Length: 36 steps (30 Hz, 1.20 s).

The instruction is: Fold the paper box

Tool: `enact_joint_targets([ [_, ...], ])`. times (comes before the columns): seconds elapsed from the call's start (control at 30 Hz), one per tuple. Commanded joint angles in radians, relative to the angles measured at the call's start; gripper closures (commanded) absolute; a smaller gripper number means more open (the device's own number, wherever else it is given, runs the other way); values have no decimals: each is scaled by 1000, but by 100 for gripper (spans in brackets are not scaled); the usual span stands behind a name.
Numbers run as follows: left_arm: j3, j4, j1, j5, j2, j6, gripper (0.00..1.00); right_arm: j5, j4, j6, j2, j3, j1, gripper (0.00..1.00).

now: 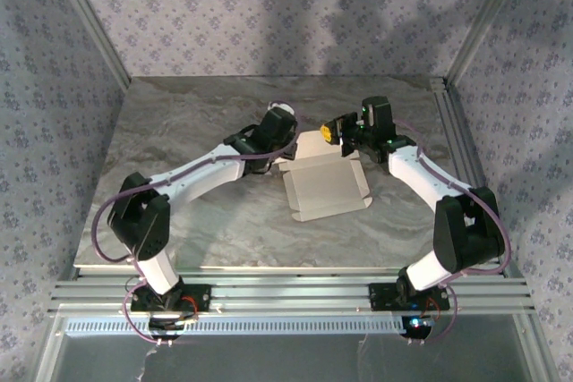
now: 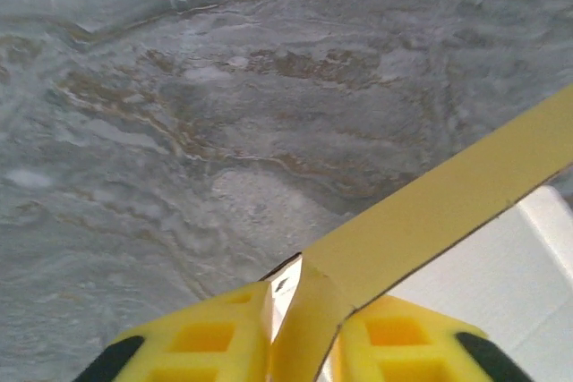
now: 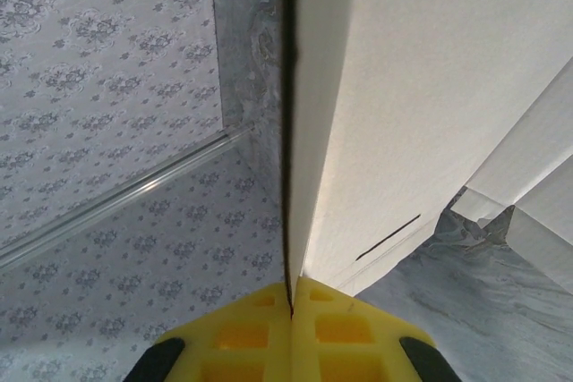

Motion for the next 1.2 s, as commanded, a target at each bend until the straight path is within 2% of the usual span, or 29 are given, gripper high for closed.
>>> enact_joint_targets([
  [0.0,-54,60,48,128,-62,-91,75,4,8,19,9,6,-9,100],
  [0.2,-32,33,106,255,-60,-16,78,2,4,20,15,13,-9,100],
  [0.5,-37,26,110,272,-86,3,80,5,-2,25,20,20,-7,100],
  [0.67,-71,28,84,231,-138,18,65,11,-15,16,19,21,-11,100],
  [0.9,-78,-41,88,207,-216,82,58,7,-11,13,29,12,-13,100],
  [1.0,-59,-68,106,235,-208,106,60,9,-8,13,33,10,-14,100],
  [1.17,-1,-76,133,356,-119,97,74,8,-5,16,38,13,-10,100],
])
